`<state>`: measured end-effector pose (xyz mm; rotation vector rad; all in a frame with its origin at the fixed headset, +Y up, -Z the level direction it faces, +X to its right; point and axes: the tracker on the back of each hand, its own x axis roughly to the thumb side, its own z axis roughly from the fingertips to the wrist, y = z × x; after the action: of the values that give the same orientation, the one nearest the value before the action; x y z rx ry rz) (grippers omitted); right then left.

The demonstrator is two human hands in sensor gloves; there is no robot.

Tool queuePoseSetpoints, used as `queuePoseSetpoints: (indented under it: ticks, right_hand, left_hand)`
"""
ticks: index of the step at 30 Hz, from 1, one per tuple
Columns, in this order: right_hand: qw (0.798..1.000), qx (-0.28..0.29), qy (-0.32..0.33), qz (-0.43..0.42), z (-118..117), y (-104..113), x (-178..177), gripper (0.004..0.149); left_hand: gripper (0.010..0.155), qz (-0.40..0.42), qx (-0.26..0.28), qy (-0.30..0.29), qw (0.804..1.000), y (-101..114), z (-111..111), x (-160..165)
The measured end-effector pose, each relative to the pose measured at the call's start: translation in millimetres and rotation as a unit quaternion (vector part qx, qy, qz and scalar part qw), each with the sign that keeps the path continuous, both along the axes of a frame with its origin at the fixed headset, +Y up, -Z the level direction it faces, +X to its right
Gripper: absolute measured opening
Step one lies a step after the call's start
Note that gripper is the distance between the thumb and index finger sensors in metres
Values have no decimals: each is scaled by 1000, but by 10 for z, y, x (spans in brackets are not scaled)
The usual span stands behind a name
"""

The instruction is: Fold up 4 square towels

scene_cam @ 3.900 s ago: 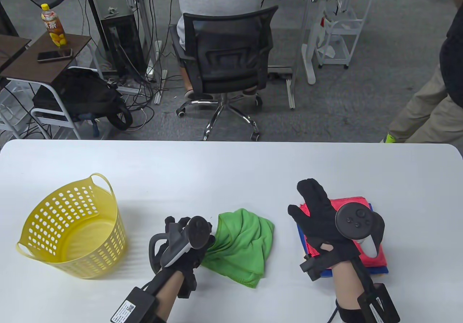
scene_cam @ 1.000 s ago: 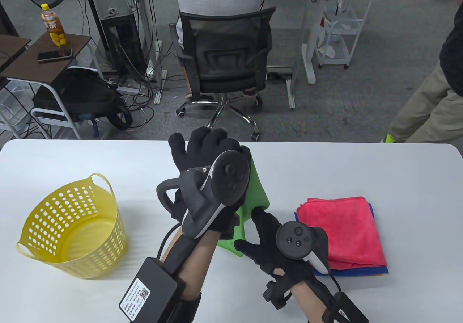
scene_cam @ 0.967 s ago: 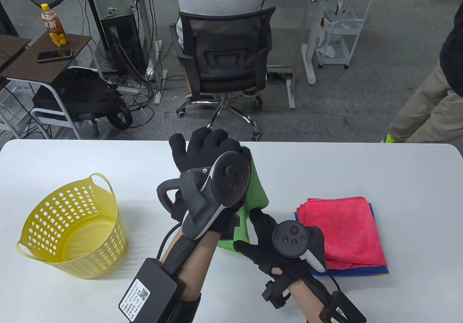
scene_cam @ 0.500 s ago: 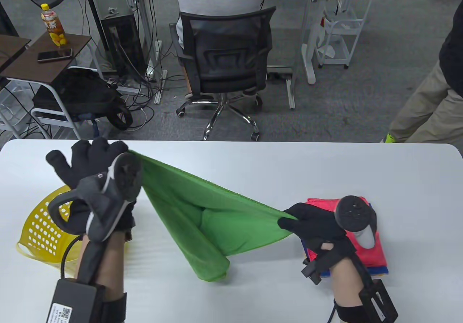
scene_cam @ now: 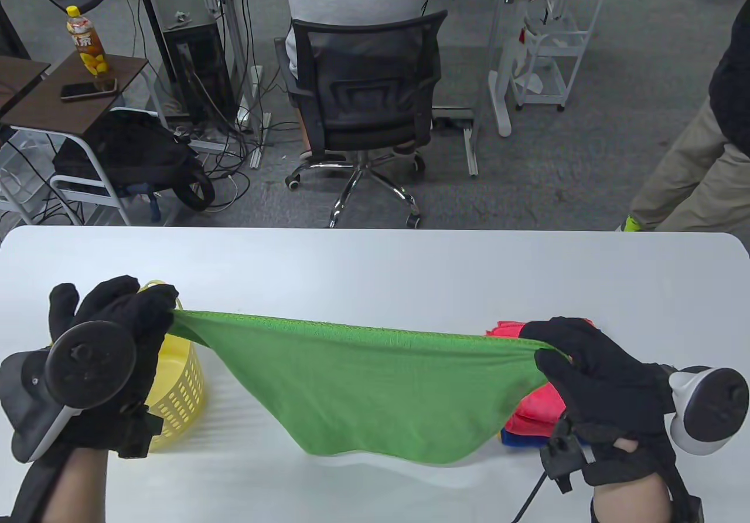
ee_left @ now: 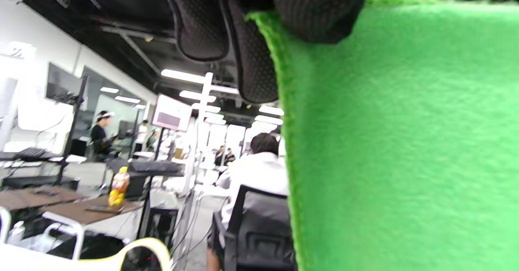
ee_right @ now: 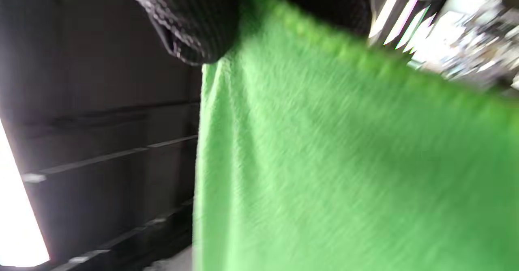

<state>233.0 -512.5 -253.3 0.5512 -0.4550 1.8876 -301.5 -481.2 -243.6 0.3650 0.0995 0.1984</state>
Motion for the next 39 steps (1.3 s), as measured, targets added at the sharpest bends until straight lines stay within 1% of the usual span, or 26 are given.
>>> queuePoseSetpoints:
  ticks: [1,2,3,4,6,7,8,9,10,12,14,15,16,17,18,19,21,23,24,25,27,29,31,33,36,39]
  right_hand:
    - [998,-28,-42,47,-142,-10,-51,41]
    - [994,-46,-67,79,-245,-32,-96,41]
    - [986,-65,-105,114,-430,-95,-186,40]
    - [980,-82,-123,135,-592,-156,-261,40]
    - [976,-93,-143,139,-804,-252,-340,40]
    - [976,-86,-151,132,-853,-267,-352,40]
    - [977,-70,-161,118,-887,-266,-353,40]
    - [979,-50,-173,98,-880,-238,-334,40]
    - [982,-32,-171,77,-853,-211,-308,40]
    - [986,10,-165,-6,-721,-137,-201,41]
    - [986,32,-164,-20,-608,-118,-111,40]
    - [985,46,-164,-12,-531,-148,-52,40]
    - [985,48,-164,8,-457,-223,-4,40]
    - [986,44,-160,24,-417,-287,14,40]
    - [987,36,-146,57,-360,-404,27,40]
    - [987,28,-134,84,-326,-493,23,40]
    - [979,-13,-94,181,-218,-796,-3,41]
    - [960,-61,-59,267,-86,-1194,-46,41]
    - [948,-80,-38,307,-21,-1380,-64,42]
    - [931,-104,-17,349,59,-1598,-80,42]
    - [904,-140,-12,403,203,-1882,-90,43]
    - [887,-170,-18,430,350,-2108,-114,44]
    - [869,-195,-1,455,440,-2215,-139,44]
    - [856,-202,3,476,484,-2252,-164,45]
    - [857,-186,-29,479,477,-2196,-171,45]
    - [865,-188,-54,463,382,-2110,-158,43]
  left_hand:
    - [41,2,-18,13,1000,-59,-96,-22]
    - [42,-1,-28,28,999,-110,-184,-25]
    - [42,-16,-37,59,997,-168,-320,-19]
    - [42,-40,-40,86,995,-220,-457,-4]
    - [42,-81,-36,129,988,-250,-638,38]
    - [42,-92,-27,142,985,-243,-680,58]
    - [42,-94,-2,148,985,-196,-711,94]
    - [42,-89,24,148,985,-117,-705,125]
    - [42,-81,43,145,985,-62,-677,142]
    - [42,-43,114,108,987,136,-494,182]
    - [42,-35,150,62,986,221,-307,203]
    - [41,-43,168,33,984,231,-176,212]
    - [41,-59,179,13,982,188,-21,221]
    - [41,-69,175,5,982,124,82,231]
    - [41,-83,162,-6,983,0,210,251]
    - [41,-100,144,-15,984,-124,285,255]
    - [40,-142,75,-31,987,-509,445,266]
    - [41,-184,3,-42,982,-993,573,275]
    - [41,-197,-32,-42,979,-1210,624,278]
    - [41,-211,-74,-48,974,-1485,688,280]
    - [41,-222,-138,-62,963,-1858,775,294]
    - [41,-216,-184,-79,956,-2156,864,326]
    - [41,-227,-214,-85,946,-2315,908,372]
    - [41,-248,-218,-84,940,-2367,916,427]
    - [41,-247,-200,-72,946,-2309,866,472]
    - [41,-260,-174,-54,948,-2250,765,501]
